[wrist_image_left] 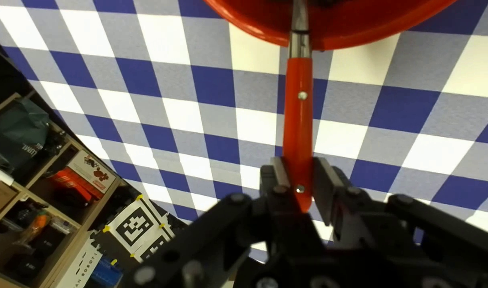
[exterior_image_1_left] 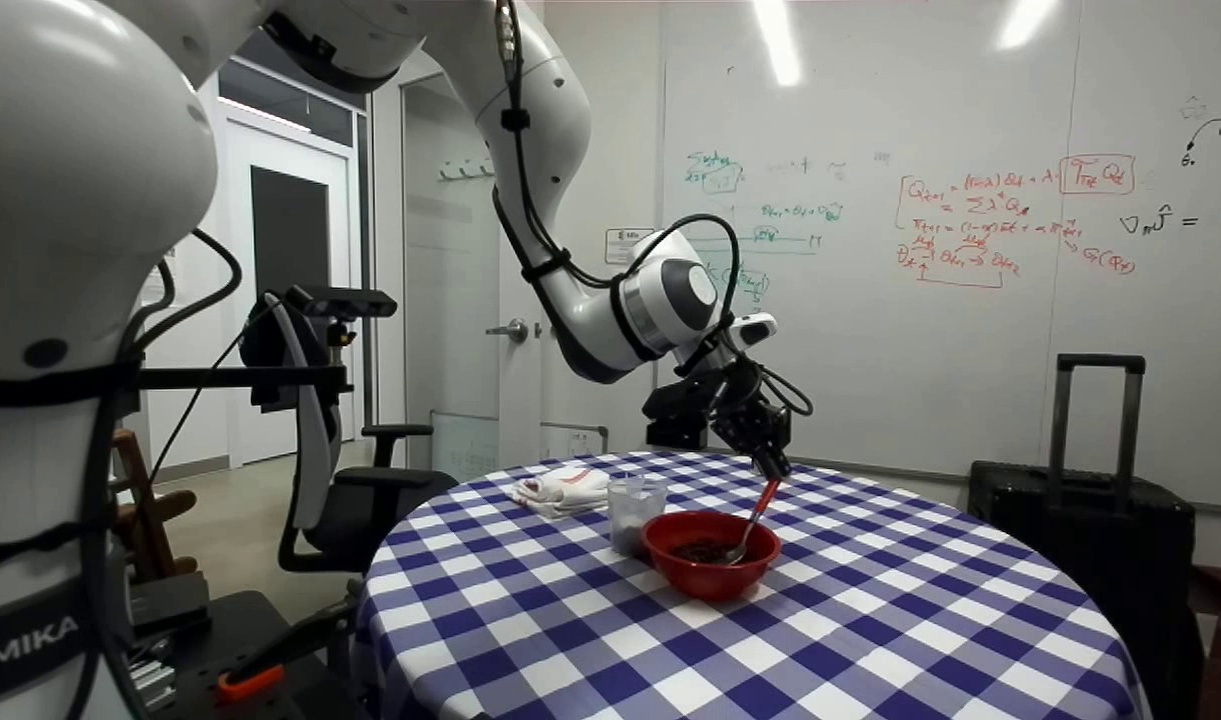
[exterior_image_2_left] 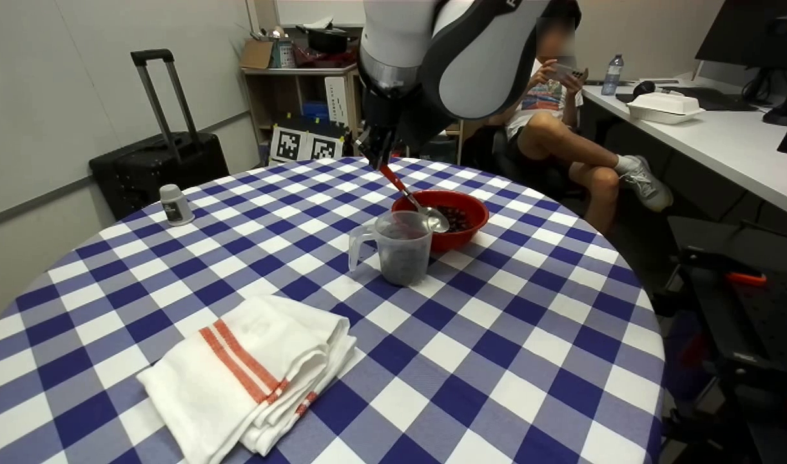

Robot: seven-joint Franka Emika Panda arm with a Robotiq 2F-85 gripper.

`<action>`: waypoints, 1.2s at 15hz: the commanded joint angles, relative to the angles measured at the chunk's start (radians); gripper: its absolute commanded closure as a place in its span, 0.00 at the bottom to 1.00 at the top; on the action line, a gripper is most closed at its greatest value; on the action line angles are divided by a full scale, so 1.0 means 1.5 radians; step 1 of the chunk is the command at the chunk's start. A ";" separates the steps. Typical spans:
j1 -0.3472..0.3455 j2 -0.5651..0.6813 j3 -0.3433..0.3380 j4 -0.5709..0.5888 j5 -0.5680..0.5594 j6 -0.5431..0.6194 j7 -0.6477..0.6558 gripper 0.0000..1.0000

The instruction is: Put a spoonful of the things in the red bowl into the jug

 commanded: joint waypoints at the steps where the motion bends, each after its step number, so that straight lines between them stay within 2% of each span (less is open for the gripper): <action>1: -0.030 -0.024 0.046 -0.015 0.027 0.023 -0.029 0.95; 7: -0.120 -0.050 0.149 -0.010 0.067 0.024 -0.089 0.95; 10: -0.164 -0.055 0.185 -0.004 0.080 0.022 -0.119 0.95; 15: -0.212 -0.036 0.176 0.025 0.078 0.019 -0.141 0.95; 18: -0.261 -0.038 0.202 0.030 0.087 0.006 -0.175 0.95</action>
